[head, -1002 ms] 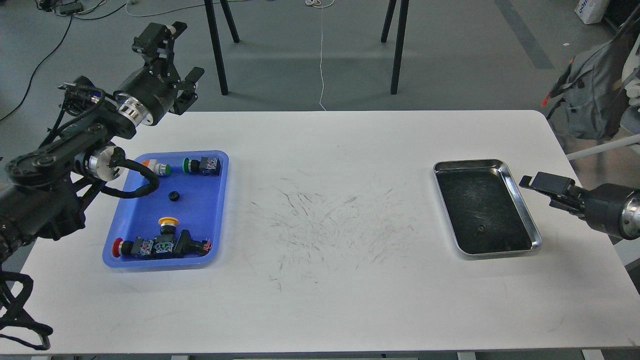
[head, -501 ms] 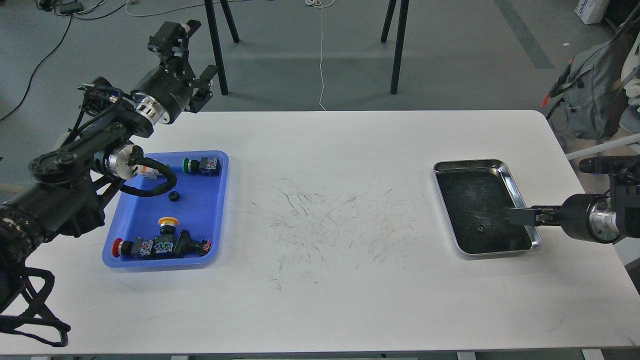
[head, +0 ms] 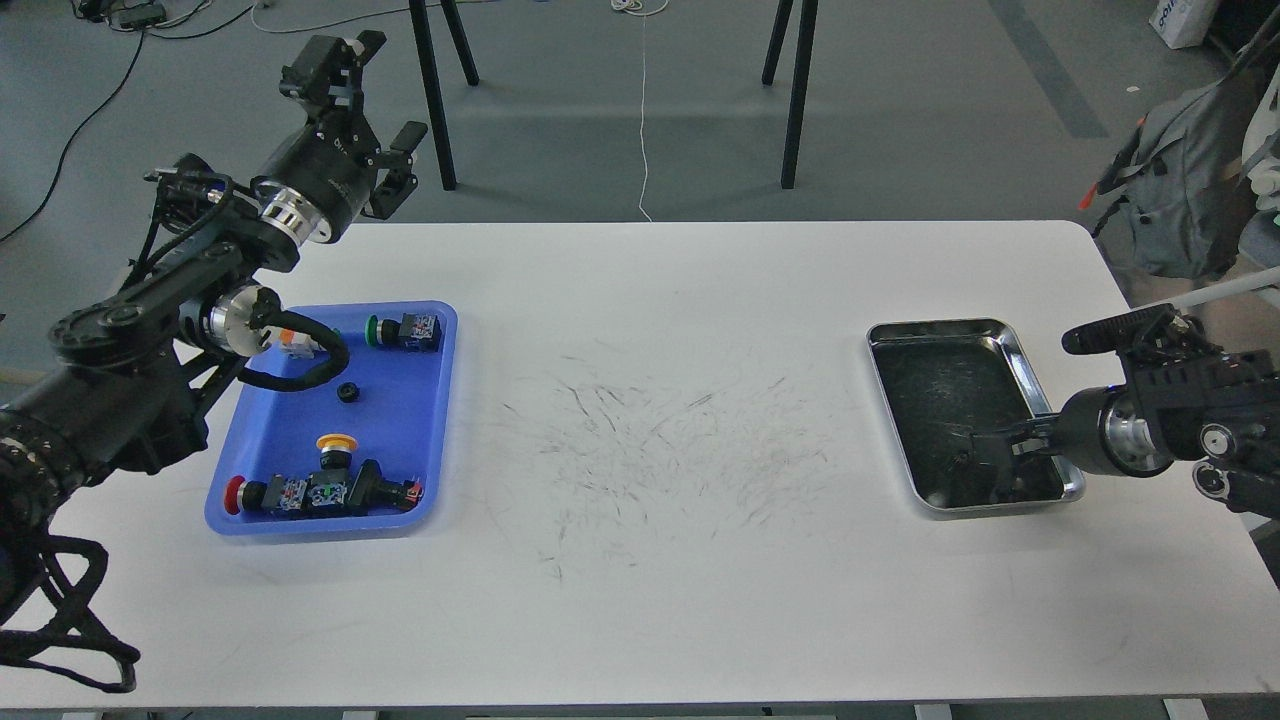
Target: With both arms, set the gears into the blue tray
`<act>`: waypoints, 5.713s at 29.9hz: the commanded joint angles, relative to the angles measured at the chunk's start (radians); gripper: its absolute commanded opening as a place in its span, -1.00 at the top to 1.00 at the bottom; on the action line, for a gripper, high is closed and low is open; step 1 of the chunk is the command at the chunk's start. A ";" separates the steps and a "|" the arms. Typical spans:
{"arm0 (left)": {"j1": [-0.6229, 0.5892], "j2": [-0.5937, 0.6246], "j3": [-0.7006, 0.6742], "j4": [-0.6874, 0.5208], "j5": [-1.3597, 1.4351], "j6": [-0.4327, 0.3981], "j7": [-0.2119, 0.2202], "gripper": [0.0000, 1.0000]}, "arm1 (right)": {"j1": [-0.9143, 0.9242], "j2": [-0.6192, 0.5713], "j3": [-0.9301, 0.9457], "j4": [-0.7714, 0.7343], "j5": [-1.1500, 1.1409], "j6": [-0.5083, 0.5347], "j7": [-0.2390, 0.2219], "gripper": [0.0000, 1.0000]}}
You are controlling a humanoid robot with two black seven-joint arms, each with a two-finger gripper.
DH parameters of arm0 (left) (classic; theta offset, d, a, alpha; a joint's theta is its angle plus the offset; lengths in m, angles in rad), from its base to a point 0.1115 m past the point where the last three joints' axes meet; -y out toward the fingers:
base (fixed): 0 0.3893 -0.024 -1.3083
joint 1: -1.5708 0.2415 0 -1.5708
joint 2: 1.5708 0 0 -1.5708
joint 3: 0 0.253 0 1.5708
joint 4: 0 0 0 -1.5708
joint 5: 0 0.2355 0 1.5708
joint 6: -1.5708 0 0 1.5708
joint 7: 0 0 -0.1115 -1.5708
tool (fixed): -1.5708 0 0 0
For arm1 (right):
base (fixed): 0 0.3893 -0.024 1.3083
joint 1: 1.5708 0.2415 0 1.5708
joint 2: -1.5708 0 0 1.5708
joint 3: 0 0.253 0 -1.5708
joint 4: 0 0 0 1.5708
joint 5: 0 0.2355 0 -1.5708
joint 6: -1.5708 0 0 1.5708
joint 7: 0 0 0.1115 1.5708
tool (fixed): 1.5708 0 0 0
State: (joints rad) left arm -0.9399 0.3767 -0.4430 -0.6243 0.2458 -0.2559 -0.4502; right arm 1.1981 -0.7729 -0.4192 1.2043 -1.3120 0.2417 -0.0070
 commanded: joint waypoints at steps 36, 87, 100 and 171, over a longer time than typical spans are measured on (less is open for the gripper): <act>0.007 0.011 0.001 0.002 0.000 0.006 -0.001 -1.00 | 0.100 0.126 -0.190 -0.032 -0.004 0.034 0.070 -0.34; 0.021 0.013 0.007 0.008 0.001 0.009 -0.002 -1.00 | 0.198 0.142 -0.139 -0.052 -0.007 0.033 0.121 0.98; 0.044 0.057 0.007 -0.005 0.001 0.007 -0.004 -1.00 | 0.133 0.276 0.033 -0.048 0.014 -0.344 0.182 0.98; 0.072 0.128 0.004 -0.006 0.000 0.006 -0.022 -1.00 | -0.149 0.773 -0.001 -0.414 -0.061 -0.522 0.274 0.10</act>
State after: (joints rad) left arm -0.8740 0.5059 -0.4388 -0.6305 0.2454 -0.2511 -0.4694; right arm 1.0535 0.0000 -0.4217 0.7905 -1.3745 -0.2790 0.2669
